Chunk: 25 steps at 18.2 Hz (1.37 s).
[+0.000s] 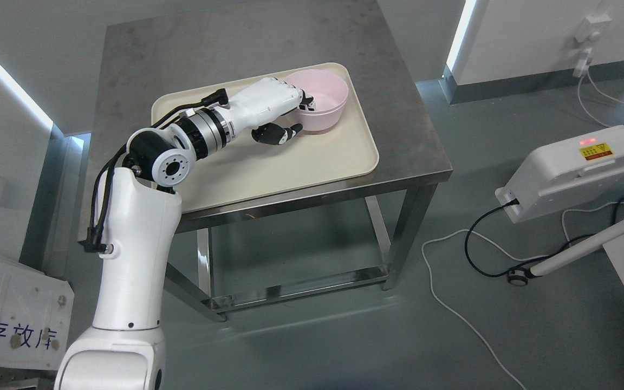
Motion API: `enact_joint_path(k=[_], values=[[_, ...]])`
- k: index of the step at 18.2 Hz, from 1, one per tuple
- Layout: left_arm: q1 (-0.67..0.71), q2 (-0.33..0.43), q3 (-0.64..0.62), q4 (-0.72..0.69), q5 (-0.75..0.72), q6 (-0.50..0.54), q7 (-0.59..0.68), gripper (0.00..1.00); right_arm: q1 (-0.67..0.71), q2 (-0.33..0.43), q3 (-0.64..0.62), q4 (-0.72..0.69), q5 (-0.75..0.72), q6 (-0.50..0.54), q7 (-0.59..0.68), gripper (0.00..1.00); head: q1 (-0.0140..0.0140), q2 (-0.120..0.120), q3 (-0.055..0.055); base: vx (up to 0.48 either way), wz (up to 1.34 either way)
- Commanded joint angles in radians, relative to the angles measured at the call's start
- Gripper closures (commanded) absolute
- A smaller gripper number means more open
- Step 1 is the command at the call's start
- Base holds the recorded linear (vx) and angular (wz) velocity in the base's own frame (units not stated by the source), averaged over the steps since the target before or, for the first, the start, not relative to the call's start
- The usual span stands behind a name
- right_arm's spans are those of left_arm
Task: Stack pink IKEA bowls on left shelf middle
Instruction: 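Lift the stacked bowls off the tray with the left hand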
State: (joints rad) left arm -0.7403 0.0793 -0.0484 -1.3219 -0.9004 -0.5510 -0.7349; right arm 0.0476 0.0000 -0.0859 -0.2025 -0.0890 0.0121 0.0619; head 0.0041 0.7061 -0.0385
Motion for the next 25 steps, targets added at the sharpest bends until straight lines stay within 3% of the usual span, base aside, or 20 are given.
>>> enact_joint_path(k=[1, 6, 11, 16, 25], values=[[0.016, 0.000, 0.211, -0.043, 0.147, -0.012, -0.024, 1.00, 0.000, -0.017, 0.000, 0.000, 0.000, 0.000, -0.001, 0.00, 0.0000, 0.000, 0.000, 0.000, 0.00], [0.076, -0.062, 0.229, -0.152, 0.369, -0.017, -0.061, 0.99, 0.001, -0.017, 0.000, 0.000, 0.000, 0.000, -0.001, 0.00, 0.0000, 0.000, 0.000, 0.000, 0.00], [0.176, -0.062, 0.226, -0.237, 0.376, -0.093, -0.067, 0.99, 0.000, -0.017, 0.000, 0.000, 0.000, 0.000, -0.001, 0.00, 0.0000, 0.000, 0.000, -0.002, 0.00], [0.217, -0.062, 0.269, -0.310, 0.386, -0.103, -0.109, 0.98, 0.000, -0.017, 0.000, 0.000, 0.000, 0.000, -0.001, 0.00, 0.0000, 0.000, 0.000, -0.061, 0.11], [0.268, -0.062, 0.301, -0.365, 0.454, -0.199, -0.120, 0.98, 0.000, -0.017, 0.000, 0.000, 0.000, 0.000, -0.001, 0.00, 0.0000, 0.000, 0.000, -0.238, 0.01]])
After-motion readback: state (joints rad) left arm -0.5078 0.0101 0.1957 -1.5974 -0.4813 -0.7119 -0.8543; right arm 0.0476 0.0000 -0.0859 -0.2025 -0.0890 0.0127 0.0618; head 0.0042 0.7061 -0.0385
